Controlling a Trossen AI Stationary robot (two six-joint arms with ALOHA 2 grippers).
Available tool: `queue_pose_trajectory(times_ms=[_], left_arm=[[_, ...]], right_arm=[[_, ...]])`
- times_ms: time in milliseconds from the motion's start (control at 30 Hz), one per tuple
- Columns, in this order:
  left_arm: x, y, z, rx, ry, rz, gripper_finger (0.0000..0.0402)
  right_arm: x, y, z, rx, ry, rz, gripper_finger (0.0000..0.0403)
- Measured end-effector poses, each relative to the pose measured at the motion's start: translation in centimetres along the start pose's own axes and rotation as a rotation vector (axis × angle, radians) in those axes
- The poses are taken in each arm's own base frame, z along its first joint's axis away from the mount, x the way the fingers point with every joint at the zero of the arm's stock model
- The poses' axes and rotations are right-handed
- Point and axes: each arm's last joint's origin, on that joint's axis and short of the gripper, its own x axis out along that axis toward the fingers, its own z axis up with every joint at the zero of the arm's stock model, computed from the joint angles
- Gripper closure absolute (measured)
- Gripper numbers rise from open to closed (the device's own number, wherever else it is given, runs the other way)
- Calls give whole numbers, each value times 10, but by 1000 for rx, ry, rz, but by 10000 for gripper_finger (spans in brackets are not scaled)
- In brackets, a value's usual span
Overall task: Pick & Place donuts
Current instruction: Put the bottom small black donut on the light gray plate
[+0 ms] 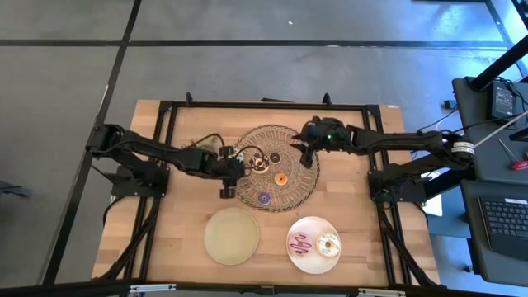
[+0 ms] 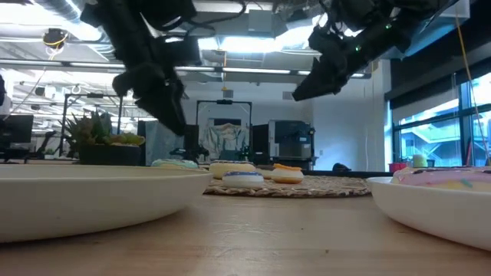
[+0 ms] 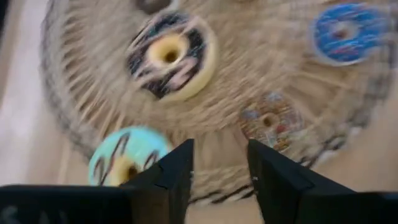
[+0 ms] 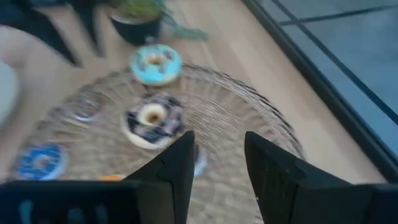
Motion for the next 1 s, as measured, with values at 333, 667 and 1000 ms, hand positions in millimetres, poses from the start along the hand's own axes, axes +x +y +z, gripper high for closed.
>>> queue_pose_trajectory(times_ms=[333,667,1000], left_arm=[[22,-17,4,-234,-7,-79,258],[52,-28,-4,-268,58,-45,258],[58,-30,-4,-264,53,-43,266]], right_arm=[[-3,28,-1,52,9,87,260],[-7,50,0,42,-13,159,260],[-8,54,1,33,-28,179,260]])
